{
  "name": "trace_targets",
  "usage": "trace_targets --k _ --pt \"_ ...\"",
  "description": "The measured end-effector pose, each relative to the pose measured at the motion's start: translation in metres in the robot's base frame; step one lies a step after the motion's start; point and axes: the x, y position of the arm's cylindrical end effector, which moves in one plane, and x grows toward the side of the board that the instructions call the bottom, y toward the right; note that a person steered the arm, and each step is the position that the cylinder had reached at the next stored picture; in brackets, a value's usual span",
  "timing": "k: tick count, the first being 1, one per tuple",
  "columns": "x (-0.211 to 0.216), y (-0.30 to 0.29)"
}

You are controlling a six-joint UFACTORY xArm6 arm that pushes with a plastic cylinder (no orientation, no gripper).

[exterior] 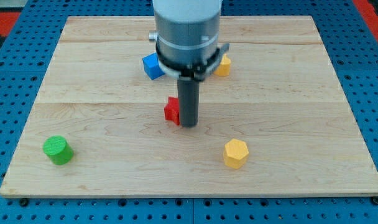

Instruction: Push red star into the green star

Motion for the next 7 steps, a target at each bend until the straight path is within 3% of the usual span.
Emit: trace_targets --k 1,3,4,7 --pt "-0.032 0.001" --pt "0.020 -0.022" --pt "0.015 -0.061" --pt "-0.021 -0.020"
